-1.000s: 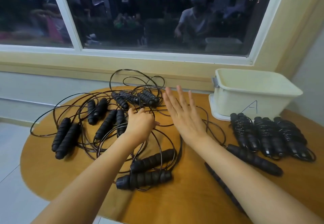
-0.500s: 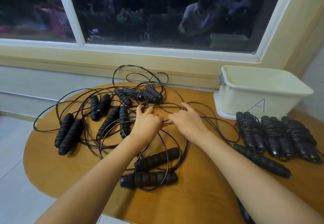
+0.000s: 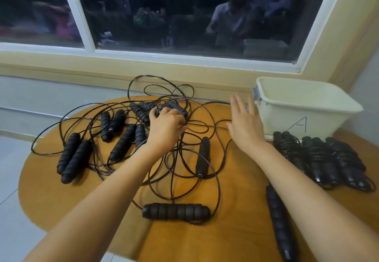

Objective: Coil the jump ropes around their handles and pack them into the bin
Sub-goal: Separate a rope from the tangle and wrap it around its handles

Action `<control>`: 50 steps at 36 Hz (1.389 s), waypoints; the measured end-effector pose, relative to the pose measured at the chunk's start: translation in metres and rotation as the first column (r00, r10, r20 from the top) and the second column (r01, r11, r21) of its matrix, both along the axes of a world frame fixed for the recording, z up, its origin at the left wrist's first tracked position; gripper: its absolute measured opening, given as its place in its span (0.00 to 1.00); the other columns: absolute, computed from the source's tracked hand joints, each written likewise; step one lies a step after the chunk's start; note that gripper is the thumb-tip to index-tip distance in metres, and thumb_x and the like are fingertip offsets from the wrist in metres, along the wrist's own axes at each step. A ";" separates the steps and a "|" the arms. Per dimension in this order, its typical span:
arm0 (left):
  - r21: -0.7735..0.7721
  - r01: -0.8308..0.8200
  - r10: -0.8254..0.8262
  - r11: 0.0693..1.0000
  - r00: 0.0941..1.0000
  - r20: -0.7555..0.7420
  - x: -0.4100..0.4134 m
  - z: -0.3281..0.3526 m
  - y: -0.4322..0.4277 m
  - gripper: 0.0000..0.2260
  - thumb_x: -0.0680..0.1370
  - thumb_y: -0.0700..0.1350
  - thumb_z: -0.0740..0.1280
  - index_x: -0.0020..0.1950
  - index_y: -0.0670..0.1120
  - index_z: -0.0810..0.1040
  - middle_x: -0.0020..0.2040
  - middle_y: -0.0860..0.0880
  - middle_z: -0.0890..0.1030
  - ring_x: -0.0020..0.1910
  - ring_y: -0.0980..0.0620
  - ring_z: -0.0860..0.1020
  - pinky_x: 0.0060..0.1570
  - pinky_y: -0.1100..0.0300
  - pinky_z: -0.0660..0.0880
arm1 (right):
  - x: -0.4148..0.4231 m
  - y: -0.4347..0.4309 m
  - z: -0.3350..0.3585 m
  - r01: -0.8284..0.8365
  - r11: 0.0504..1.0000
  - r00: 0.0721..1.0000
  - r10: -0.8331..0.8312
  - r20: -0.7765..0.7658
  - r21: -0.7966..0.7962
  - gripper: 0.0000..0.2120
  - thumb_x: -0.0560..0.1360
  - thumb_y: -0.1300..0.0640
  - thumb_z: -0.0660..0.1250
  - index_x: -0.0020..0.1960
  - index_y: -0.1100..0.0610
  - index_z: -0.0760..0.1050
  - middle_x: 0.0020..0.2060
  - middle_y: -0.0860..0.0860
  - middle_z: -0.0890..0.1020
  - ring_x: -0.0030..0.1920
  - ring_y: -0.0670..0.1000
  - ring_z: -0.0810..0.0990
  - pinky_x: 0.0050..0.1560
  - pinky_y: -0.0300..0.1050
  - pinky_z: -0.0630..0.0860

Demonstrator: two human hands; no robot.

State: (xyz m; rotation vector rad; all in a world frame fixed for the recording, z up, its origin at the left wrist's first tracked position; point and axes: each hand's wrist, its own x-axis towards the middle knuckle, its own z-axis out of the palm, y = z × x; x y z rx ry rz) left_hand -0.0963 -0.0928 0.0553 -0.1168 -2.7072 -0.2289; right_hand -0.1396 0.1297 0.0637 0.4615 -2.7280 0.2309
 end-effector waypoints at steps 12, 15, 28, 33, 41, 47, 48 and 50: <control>-0.012 -0.036 0.035 0.999 0.996 -0.086 -0.002 0.002 0.013 0.08 0.81 0.48 0.65 0.57 0.47 0.80 0.62 0.48 0.75 0.63 0.45 0.69 0.63 0.47 0.59 | 0.012 -0.030 0.004 -0.101 0.970 0.832 0.203 -0.517 0.219 0.42 0.75 0.68 0.62 0.81 0.56 0.43 0.77 0.59 0.60 0.76 0.64 0.58 0.76 0.66 0.48; 0.136 -0.047 0.060 0.990 0.994 -0.093 -0.002 0.003 0.013 0.09 0.81 0.46 0.65 0.58 0.45 0.78 0.61 0.44 0.72 0.59 0.43 0.71 0.61 0.48 0.63 | 0.008 -0.028 0.000 -0.129 0.976 0.859 0.198 -0.472 0.174 0.28 0.74 0.55 0.72 0.73 0.57 0.69 0.57 0.57 0.81 0.59 0.60 0.79 0.75 0.66 0.56; 0.757 0.118 -0.144 0.643 0.989 -0.032 -0.010 0.029 0.015 0.15 0.76 0.39 0.71 0.55 0.46 0.67 0.50 0.46 0.82 0.52 0.50 0.82 0.57 0.47 0.79 | 0.007 -0.004 -0.002 -0.088 0.994 0.983 0.077 -0.169 -0.059 0.12 0.81 0.52 0.63 0.44 0.57 0.77 0.34 0.49 0.76 0.40 0.55 0.76 0.56 0.54 0.73; 0.666 0.358 -0.246 0.655 0.934 -0.260 -0.024 0.075 0.029 0.11 0.79 0.34 0.65 0.53 0.47 0.67 0.53 0.48 0.82 0.52 0.57 0.82 0.53 0.61 0.79 | 0.011 -0.003 0.021 -0.068 0.982 0.981 0.034 -0.194 -0.173 0.12 0.82 0.54 0.61 0.56 0.59 0.79 0.46 0.55 0.83 0.48 0.58 0.79 0.45 0.47 0.68; 0.362 0.396 -0.395 0.844 0.915 -0.079 -0.028 0.054 0.042 0.11 0.78 0.34 0.66 0.53 0.45 0.67 0.54 0.46 0.82 0.51 0.51 0.81 0.51 0.57 0.79 | 0.015 0.001 0.026 -0.158 0.987 0.889 0.140 -0.436 -0.005 0.44 0.75 0.55 0.72 0.80 0.58 0.48 0.80 0.57 0.50 0.79 0.62 0.48 0.77 0.62 0.50; 0.530 0.442 -0.440 0.723 0.887 -0.139 -0.022 0.032 0.041 0.14 0.77 0.36 0.70 0.53 0.48 0.66 0.46 0.52 0.82 0.45 0.64 0.80 0.48 0.69 0.77 | 0.006 0.000 0.012 -0.259 0.950 0.870 0.308 -0.384 0.175 0.17 0.76 0.56 0.71 0.62 0.61 0.78 0.50 0.56 0.85 0.54 0.56 0.83 0.77 0.57 0.53; 0.521 0.430 -0.446 0.738 0.889 -0.103 -0.021 0.028 0.037 0.14 0.77 0.37 0.70 0.55 0.48 0.67 0.46 0.52 0.82 0.46 0.63 0.80 0.50 0.69 0.76 | 0.006 0.002 0.011 -0.295 0.949 0.873 0.315 -0.372 0.112 0.09 0.77 0.58 0.69 0.55 0.60 0.80 0.45 0.54 0.85 0.48 0.56 0.84 0.76 0.56 0.56; 0.445 0.379 -0.430 0.811 0.903 0.013 -0.020 0.016 0.024 0.13 0.78 0.39 0.69 0.61 0.47 0.71 0.49 0.53 0.80 0.49 0.59 0.79 0.54 0.64 0.76 | 0.009 0.007 0.011 -0.319 0.948 0.871 0.288 -0.399 -0.013 0.03 0.76 0.63 0.68 0.47 0.60 0.80 0.38 0.53 0.84 0.40 0.56 0.83 0.66 0.55 0.71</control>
